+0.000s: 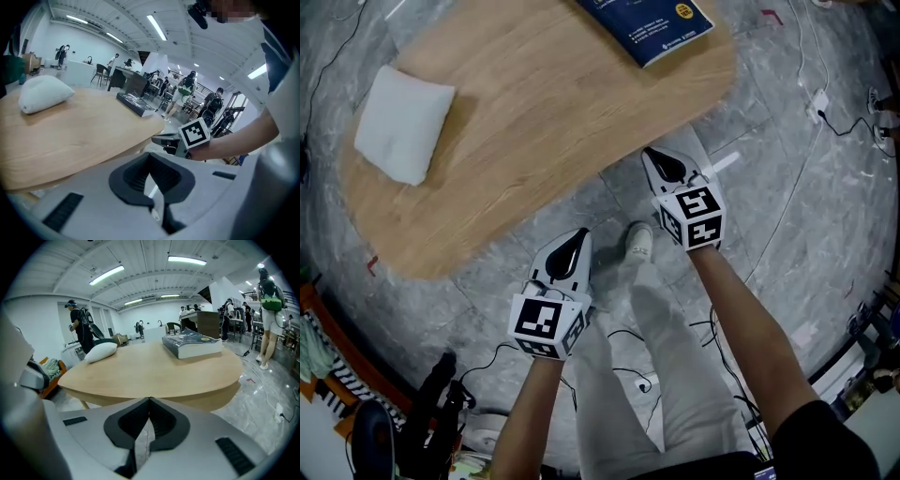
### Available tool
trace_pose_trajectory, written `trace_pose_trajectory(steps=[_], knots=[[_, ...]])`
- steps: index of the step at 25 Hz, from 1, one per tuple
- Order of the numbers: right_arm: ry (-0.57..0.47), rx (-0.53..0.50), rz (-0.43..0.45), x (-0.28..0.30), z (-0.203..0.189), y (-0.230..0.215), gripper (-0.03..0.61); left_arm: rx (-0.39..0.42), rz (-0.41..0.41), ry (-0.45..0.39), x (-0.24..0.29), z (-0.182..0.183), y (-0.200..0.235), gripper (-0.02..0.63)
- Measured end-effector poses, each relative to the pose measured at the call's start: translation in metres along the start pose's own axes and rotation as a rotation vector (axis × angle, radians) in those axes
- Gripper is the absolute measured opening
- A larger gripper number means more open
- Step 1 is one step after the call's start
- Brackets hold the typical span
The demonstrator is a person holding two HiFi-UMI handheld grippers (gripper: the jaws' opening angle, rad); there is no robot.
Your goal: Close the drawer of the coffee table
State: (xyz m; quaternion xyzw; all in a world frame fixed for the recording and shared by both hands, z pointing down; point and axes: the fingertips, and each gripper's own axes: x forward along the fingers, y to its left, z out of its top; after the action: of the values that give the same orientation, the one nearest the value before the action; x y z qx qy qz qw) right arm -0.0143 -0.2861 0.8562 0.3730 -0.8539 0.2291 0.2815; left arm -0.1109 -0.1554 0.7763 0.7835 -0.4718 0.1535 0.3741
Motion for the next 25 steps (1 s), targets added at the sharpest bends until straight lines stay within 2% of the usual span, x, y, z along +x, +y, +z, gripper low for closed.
trace_pose_trajectory(steps=[8, 17, 25], knots=[[0.000, 0.006, 0.012, -0.037, 0.025, 0.015, 0.014, 0.016, 0.008, 0.001, -0.026, 0.028, -0.015, 0.002], [-0.014, 0.038, -0.002, -0.094, 0.054, 0.017, 0.014, 0.088, -0.033, -0.008, -0.041, 0.075, -0.056, 0.001], [-0.060, 0.059, 0.002, -0.151, 0.087, 0.032, 0.014, 0.143, -0.053, -0.049, -0.065, 0.119, -0.096, 0.002]])
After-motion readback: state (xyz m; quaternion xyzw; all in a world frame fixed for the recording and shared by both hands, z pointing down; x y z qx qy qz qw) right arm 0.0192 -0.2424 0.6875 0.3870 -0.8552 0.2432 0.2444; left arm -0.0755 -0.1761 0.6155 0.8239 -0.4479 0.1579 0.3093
